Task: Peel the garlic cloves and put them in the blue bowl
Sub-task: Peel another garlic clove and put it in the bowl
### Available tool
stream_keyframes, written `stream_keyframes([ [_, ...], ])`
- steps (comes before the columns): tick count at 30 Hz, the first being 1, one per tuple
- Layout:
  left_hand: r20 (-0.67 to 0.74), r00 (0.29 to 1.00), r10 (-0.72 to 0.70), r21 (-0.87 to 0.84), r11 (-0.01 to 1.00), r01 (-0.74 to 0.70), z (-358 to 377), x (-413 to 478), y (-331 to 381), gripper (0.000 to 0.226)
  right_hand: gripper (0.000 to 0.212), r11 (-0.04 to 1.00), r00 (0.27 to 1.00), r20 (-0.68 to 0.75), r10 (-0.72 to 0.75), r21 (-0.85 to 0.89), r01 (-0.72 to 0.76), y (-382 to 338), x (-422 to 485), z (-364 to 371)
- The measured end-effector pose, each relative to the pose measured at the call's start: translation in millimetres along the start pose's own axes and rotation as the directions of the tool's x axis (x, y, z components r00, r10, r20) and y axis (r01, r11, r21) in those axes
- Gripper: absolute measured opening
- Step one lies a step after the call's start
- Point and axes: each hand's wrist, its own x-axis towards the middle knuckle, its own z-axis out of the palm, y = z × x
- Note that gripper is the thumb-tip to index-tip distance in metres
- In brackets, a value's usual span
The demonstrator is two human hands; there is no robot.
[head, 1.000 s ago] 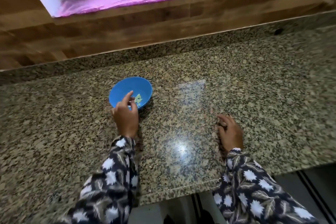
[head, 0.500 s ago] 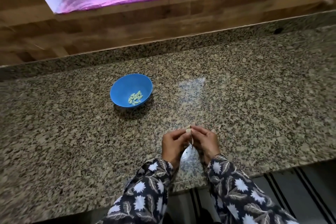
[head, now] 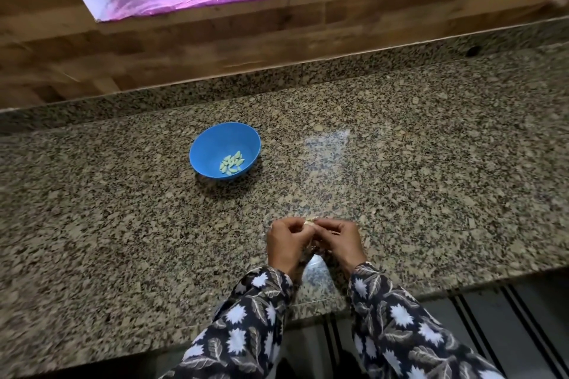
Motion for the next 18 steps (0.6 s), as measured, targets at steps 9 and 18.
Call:
stream_keyframes([
  [9, 0.05, 0.937, -0.346, -0.427, 0.841, 0.334, -19, 10, -7, 0.015, 0.018, 0.967, 0.987, -0.122, -0.103, -0.244, 0.071, -3, 9, -16],
  [18, 0.025, 0.995, -0.098, 0.339, 0.937, 0.083, -47, 25, -12, 0.013, 0.043, 0.505, 0.87, -0.117, -0.478, -0.848, 0.163, 2, 16, -33],
])
